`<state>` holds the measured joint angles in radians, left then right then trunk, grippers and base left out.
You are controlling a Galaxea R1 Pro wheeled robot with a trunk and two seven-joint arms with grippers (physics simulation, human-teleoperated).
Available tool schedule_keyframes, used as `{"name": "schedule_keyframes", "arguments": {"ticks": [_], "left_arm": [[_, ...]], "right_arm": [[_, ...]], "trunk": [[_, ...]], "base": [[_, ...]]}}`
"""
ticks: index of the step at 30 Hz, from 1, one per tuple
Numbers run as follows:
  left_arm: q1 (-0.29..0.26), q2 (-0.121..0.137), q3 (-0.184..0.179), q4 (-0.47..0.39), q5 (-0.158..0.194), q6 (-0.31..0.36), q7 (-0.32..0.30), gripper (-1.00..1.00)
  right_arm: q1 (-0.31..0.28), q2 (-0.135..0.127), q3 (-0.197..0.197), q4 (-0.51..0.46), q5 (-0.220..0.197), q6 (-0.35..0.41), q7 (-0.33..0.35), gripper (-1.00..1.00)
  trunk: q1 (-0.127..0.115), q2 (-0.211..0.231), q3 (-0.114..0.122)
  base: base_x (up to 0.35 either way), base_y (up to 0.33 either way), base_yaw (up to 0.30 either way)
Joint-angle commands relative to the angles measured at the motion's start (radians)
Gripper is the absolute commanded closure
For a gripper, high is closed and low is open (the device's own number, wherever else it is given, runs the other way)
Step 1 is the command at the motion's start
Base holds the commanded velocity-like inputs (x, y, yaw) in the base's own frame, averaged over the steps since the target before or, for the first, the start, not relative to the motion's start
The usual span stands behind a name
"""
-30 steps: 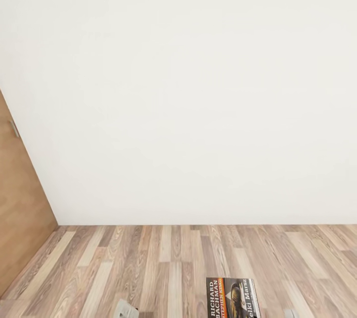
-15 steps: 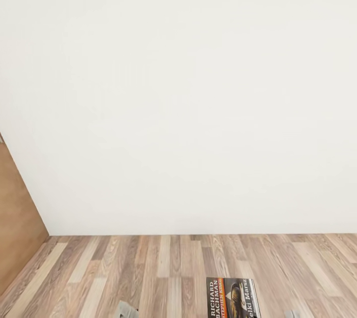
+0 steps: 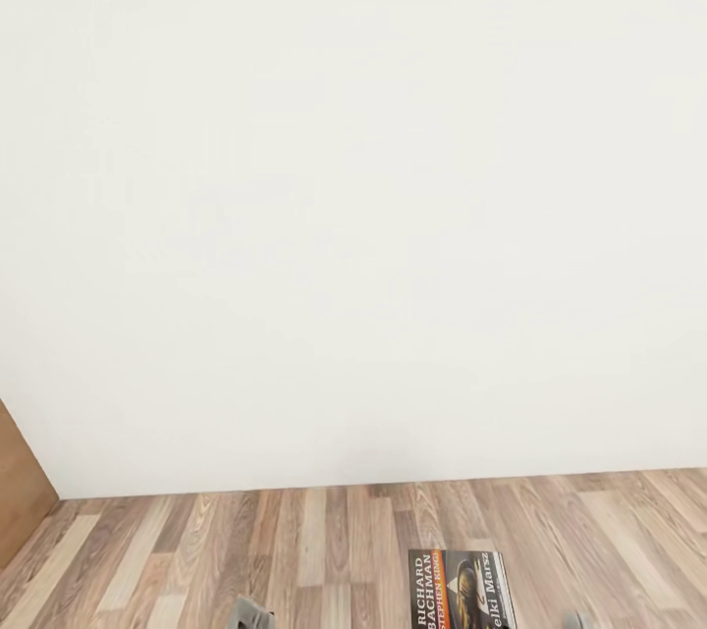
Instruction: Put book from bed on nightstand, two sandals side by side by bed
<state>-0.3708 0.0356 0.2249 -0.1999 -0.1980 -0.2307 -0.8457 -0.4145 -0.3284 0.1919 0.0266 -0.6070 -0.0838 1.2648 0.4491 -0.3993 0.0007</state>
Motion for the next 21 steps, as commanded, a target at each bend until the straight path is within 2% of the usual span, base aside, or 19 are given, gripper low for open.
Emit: {"name": "schedule_keyframes", "arguments": {"ticks": [1,5,13,21], "left_arm": [[0.000,0.000,0.008,0.000,-0.011,-0.006,-0.003,-1.00],[0.000,0.000,0.008,0.000,-0.011,-0.006,-0.003,-1.00],[0.000,0.000,0.008,0.000,-0.011,-0.006,-0.003,-1.00],[0.000,0.000,0.008,0.000,-0.011,-0.006,-0.003,-1.00]], "right_arm": [[-0.001,0.000,0.003,0.003,-0.007,-0.009,0.002,1.00],[-0.001,0.000,0.004,0.003,-0.007,-0.010,0.002,1.00],[-0.001,0.000,0.004,0.003,-0.007,-0.010,0.002,1.00],[-0.001,0.000,0.003,0.003,-0.007,-0.010,0.002,1.00]], "trunk": [[0.001,-0.001,0.000],[0.001,-0.001,-0.001],[0.001,-0.001,-0.005],[0.001,-0.001,-0.010]], "base": [[0.323,0.000,-0.002],[0.323,0.000,-0.094],[0.313,0.000,-0.236],[0.059,0.000,-0.255]]}}
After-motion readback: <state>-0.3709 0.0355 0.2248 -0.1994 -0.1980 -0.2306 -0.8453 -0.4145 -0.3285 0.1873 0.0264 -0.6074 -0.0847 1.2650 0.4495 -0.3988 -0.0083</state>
